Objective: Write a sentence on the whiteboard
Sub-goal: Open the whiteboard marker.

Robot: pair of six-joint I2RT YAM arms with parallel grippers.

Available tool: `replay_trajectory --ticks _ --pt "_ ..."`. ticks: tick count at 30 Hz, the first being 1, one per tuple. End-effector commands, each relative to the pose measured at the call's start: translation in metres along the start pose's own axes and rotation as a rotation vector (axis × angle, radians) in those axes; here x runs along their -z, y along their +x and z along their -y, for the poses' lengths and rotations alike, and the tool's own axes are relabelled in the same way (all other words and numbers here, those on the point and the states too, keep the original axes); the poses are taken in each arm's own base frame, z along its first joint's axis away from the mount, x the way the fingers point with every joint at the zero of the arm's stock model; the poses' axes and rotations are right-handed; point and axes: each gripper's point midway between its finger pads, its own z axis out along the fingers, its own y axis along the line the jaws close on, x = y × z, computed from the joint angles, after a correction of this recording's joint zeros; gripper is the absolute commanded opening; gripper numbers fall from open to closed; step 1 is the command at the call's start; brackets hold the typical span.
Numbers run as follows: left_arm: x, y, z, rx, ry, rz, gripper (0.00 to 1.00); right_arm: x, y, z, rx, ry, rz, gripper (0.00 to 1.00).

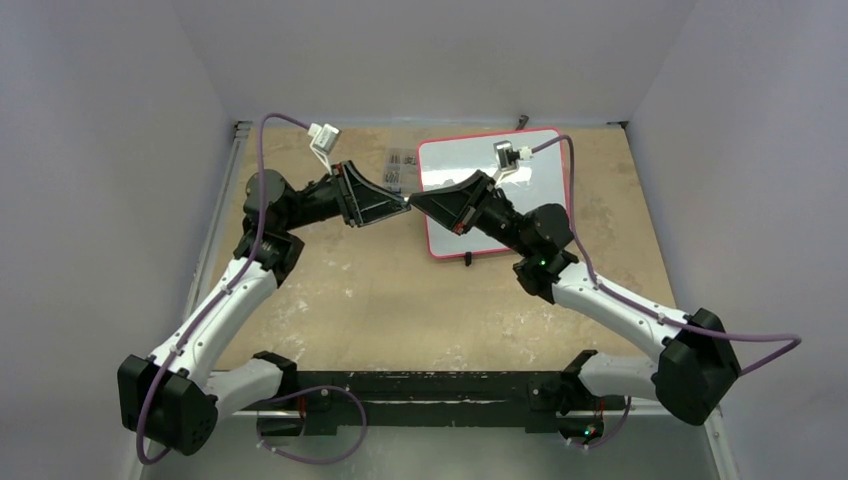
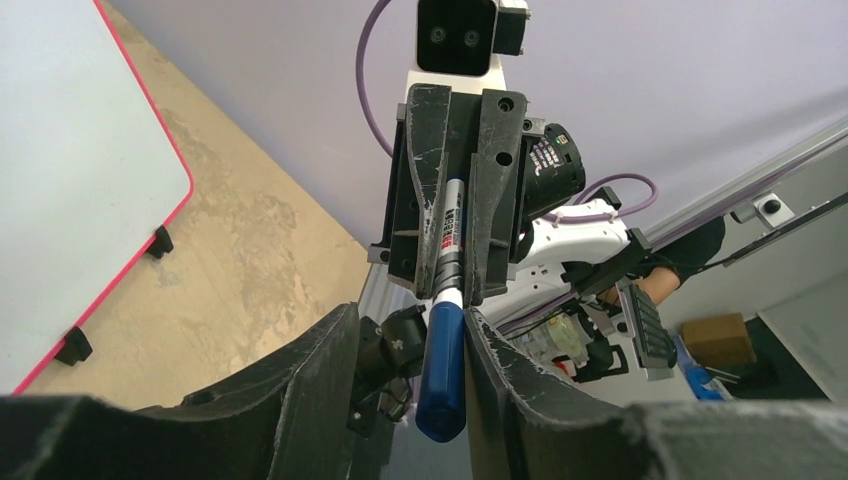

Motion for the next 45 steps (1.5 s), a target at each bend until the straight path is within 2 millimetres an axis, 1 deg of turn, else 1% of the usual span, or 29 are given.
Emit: replay_trajectory --ticks 1,6,13,18,30,32,34,38,40,42,45 --pt "0.002 -0.006 0.018 -0.061 0.023 0.014 0.41 0.005 -0.008 -0.022 0.038 -0.046 0.035 0.0" --pt "0.009 -0.012 0.026 -0.074 0.009 0.032 0.41 0.009 -0.011 -0.026 0.049 -0.034 0.041 0.0" --pt "0.017 -0.017 0.032 -0.086 -0.017 0.068 0.41 0.013 -0.016 -0.03 0.067 -0.02 0.053 0.0" --pt "0.018 -0.018 0.035 -0.075 -0.007 0.082 0.38 0.014 -0.015 -0.029 0.067 -0.016 0.051 0.0" --pt "0.013 -0.025 0.043 -0.052 0.044 0.099 0.38 0.013 -0.012 -0.023 0.057 -0.003 0.048 0.0" --pt "0.013 -0.025 0.042 -0.047 0.042 0.097 0.34 0.013 -0.012 -0.022 0.058 0.0 0.047 0.0" --pt "0.013 -0.024 0.04 -0.045 0.041 0.095 0.27 0.013 -0.012 -0.021 0.058 0.002 0.047 0.0" --pt "0.013 -0.022 0.038 -0.039 0.037 0.093 0.18 0.012 -0.012 -0.021 0.059 0.003 0.048 0.0" --pt "0.013 -0.022 0.037 -0.039 0.035 0.093 0.11 0.012 -0.012 -0.02 0.057 0.006 0.049 0.0" --pt "0.013 -0.021 0.036 -0.034 0.033 0.09 0.0 0.012 -0.012 -0.019 0.056 0.007 0.048 0.0" --pt "0.013 -0.021 0.032 -0.036 0.025 0.096 0.0 0.012 -0.012 -0.019 0.054 0.01 0.049 0.0"
